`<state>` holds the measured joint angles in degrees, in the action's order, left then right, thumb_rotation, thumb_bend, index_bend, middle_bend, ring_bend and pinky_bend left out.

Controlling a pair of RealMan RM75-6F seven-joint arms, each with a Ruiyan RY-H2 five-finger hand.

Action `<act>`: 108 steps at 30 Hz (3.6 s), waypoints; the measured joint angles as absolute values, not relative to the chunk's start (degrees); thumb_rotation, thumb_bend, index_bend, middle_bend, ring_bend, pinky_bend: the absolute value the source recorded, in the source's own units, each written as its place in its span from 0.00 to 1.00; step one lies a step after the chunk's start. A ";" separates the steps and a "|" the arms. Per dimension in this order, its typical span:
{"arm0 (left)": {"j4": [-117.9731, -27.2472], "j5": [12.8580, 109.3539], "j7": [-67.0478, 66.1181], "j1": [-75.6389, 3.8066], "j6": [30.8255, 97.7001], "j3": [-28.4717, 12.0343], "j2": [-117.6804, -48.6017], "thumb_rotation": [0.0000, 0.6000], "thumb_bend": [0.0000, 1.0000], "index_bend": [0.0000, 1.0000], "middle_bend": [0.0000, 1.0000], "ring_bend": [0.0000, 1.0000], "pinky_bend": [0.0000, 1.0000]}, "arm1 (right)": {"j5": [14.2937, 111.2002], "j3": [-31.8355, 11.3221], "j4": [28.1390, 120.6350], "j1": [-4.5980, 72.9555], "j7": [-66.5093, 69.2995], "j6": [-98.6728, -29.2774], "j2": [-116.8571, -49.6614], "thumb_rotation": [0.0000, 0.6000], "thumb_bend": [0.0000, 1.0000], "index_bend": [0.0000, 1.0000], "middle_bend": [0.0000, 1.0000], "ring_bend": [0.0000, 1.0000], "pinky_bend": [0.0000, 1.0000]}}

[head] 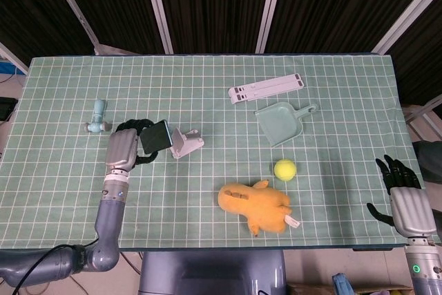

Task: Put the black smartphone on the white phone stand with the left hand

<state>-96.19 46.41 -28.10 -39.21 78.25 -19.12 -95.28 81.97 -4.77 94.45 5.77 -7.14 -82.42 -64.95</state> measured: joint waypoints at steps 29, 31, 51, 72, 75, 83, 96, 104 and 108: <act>-90.22 34.65 -21.38 -42.54 77.88 -31.98 -109.19 1.00 0.48 0.52 0.57 0.18 0.20 | 81.86 -4.81 94.38 5.84 -6.91 -82.26 -64.91 1.00 0.30 0.01 0.00 0.00 0.13; -89.59 34.48 -21.51 -42.80 77.59 -32.08 -109.32 1.00 0.48 0.52 0.57 0.18 0.20 | 81.81 -4.83 94.40 5.84 -6.94 -82.26 -64.93 1.00 0.30 0.01 0.00 0.00 0.13; -84.64 32.91 -19.26 -43.32 72.20 -31.96 -110.07 1.00 0.47 0.51 0.57 0.18 0.21 | 81.65 -4.86 94.52 5.86 -7.13 -82.19 -64.92 1.00 0.30 0.01 0.00 0.00 0.13; -83.25 33.75 -18.75 -43.53 70.51 -30.89 -109.19 1.00 0.47 0.50 0.57 0.18 0.21 | 81.57 -4.86 94.62 5.86 -7.10 -82.14 -64.89 1.00 0.30 0.01 0.00 0.00 0.13; -83.16 33.69 -18.53 -43.42 70.36 -30.81 -109.11 1.00 0.47 0.50 0.56 0.18 0.21 | 81.58 -4.85 94.58 5.86 -7.08 -82.14 -64.89 1.00 0.30 0.01 0.00 0.00 0.13; -82.83 33.80 -18.36 -43.45 69.90 -30.51 -108.96 1.00 0.46 0.49 0.55 0.18 0.21 | 81.57 -4.85 94.57 5.87 -7.06 -82.12 -64.89 1.00 0.30 0.01 0.00 0.00 0.13; -83.29 33.29 -19.15 -43.20 68.87 -29.46 -108.03 1.00 0.27 0.21 0.23 0.06 0.14 | 81.59 -4.84 94.58 5.86 -6.99 -82.12 -64.86 1.00 0.30 0.01 0.00 0.00 0.13; -84.68 33.54 -19.22 -42.89 68.68 -29.22 -106.77 1.00 0.26 0.14 0.15 0.03 0.11 | 81.59 -4.83 94.56 5.85 -7.11 -82.15 -64.88 1.00 0.30 0.01 0.00 0.00 0.13; -85.23 34.23 -18.71 -42.73 69.48 -29.54 -106.40 1.00 0.26 0.13 0.14 0.02 0.11 | 81.59 -4.83 94.59 5.84 -7.19 -82.17 -64.87 1.00 0.30 0.01 0.00 0.00 0.13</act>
<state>-85.23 34.23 -18.71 -42.73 69.48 -29.54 -106.40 81.59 -4.83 94.59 5.84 -7.19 -82.17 -64.87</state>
